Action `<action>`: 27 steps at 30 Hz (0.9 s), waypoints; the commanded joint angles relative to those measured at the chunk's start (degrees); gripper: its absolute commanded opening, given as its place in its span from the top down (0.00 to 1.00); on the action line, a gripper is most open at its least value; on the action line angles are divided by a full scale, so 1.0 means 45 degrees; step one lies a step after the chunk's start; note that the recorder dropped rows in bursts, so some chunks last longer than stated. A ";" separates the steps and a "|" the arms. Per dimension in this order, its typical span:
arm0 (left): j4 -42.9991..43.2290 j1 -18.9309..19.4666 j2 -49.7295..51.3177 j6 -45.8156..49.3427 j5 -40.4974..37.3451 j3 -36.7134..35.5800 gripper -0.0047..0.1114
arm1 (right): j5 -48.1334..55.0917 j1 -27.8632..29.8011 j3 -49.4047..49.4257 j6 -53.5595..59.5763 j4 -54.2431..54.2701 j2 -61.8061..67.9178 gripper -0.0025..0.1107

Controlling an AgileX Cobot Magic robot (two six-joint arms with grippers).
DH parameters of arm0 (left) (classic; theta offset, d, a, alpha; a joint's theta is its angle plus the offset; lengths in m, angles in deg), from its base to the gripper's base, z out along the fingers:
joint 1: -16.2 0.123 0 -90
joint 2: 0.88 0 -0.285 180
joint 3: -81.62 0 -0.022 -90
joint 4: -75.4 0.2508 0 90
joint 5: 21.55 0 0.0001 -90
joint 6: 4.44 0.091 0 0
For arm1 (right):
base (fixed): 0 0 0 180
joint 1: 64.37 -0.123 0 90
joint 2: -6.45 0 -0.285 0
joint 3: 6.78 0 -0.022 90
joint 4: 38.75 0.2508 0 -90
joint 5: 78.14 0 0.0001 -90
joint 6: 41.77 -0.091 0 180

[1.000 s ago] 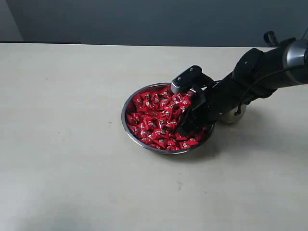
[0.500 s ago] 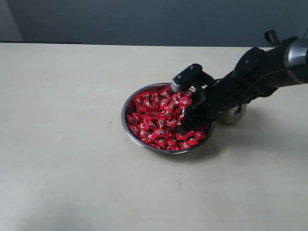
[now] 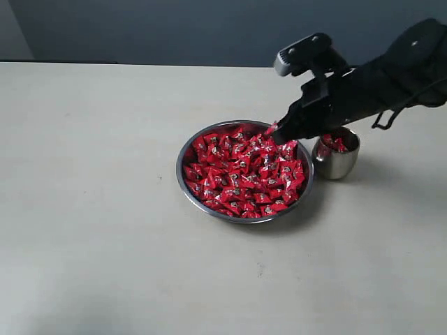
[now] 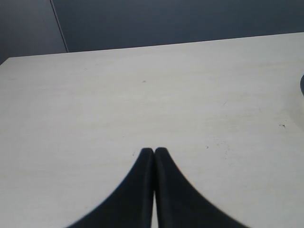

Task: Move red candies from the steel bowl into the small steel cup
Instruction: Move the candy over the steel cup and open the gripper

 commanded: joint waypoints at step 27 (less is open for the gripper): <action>0.0026 -0.0103 -0.0061 -0.0021 0.0068 0.0106 0.96 | -0.1726 0.2525 0.0862 -0.0401 -0.0655 0.0531 0.97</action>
